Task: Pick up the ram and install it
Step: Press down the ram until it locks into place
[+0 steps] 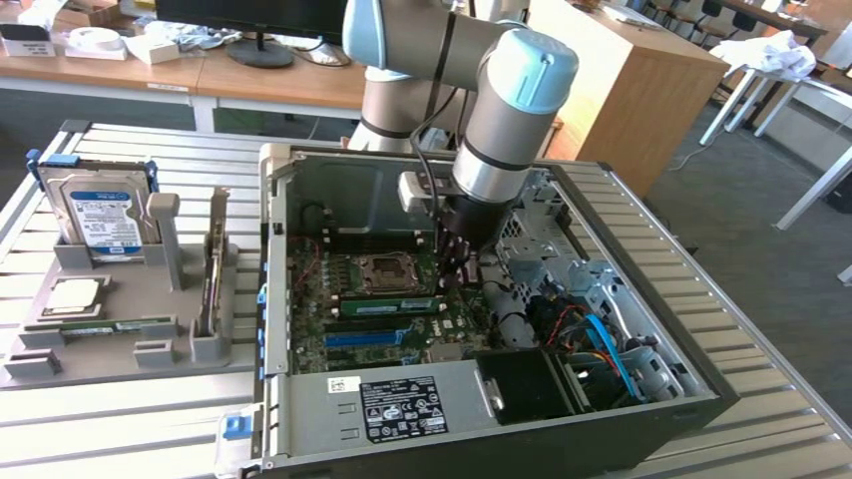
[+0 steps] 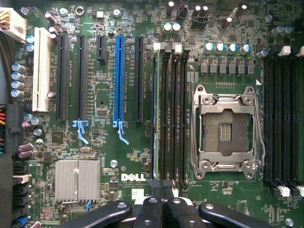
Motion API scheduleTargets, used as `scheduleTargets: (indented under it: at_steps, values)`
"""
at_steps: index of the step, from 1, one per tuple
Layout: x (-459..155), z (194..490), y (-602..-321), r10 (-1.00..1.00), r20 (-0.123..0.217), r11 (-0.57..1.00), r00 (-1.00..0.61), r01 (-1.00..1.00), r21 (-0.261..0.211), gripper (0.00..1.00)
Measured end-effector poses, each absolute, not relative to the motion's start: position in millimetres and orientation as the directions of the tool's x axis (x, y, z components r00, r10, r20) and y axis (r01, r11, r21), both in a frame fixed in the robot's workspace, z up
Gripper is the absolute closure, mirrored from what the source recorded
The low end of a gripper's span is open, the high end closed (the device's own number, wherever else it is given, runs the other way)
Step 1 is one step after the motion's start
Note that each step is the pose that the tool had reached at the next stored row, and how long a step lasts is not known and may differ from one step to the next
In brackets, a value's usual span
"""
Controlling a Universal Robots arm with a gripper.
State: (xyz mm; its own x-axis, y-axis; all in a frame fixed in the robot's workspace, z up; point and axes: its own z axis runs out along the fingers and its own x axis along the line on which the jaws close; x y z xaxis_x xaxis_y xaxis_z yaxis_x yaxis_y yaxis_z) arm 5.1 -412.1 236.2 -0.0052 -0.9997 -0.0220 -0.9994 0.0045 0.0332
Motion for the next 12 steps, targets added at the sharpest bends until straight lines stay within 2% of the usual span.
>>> scheduleTargets:
  at_steps: [12]
  values:
    - [5.0, 231.6, -412.1, -1.0, -0.022, 0.004, -0.005, -0.999, 0.033, 0.9]
